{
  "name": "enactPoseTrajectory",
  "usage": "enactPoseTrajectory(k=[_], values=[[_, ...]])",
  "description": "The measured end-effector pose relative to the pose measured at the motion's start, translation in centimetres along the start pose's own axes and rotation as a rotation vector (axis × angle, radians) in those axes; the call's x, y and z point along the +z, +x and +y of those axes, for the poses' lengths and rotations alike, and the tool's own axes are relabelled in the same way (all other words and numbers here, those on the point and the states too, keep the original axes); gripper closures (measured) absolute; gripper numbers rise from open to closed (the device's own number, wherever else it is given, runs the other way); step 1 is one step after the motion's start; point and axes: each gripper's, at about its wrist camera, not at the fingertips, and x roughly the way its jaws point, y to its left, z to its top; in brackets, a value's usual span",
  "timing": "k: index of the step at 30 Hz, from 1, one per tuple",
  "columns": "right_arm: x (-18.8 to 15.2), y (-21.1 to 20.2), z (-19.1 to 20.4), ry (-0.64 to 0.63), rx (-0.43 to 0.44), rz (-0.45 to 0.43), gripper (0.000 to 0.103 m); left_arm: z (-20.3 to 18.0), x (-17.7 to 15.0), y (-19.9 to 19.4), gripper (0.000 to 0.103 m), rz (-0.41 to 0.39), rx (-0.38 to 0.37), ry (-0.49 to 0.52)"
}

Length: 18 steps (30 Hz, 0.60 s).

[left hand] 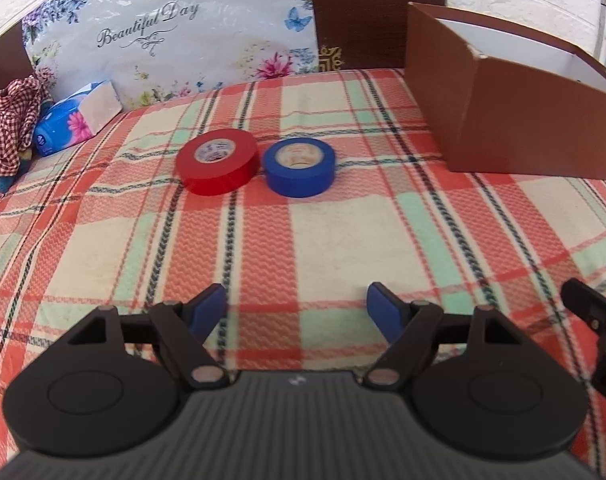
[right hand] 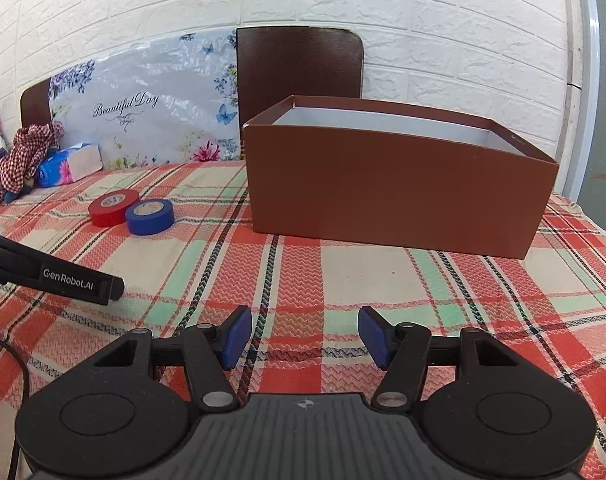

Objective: Organize objects
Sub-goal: 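Move the right gripper toward the blue tape roll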

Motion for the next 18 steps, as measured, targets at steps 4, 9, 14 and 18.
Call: enactPoseTrajectory(k=[4, 9, 14, 18], values=[[0.1, 0.4, 0.8, -0.025, 0.025, 0.024, 0.044, 1.9, 0.1, 0.8, 0.017, -0.03, 0.035, -0.018], [0.3, 1.4, 2.6, -0.102, 0.085, 0.057, 0.044, 4.3, 0.0, 2.2, 0.008, -0.086, 0.079, -0.022], [1.2, 2.9, 4.5, -0.134, 0.136, 0.077, 0.041, 7.3, 0.6, 3.6, 0.005, -0.107, 0.102, -0.092], [2.5, 5.0, 6.2, -0.13, 0.174, 0.08, 0.041, 9.8, 1.1, 4.9, 0.0, -0.098, 0.096, -0.18]])
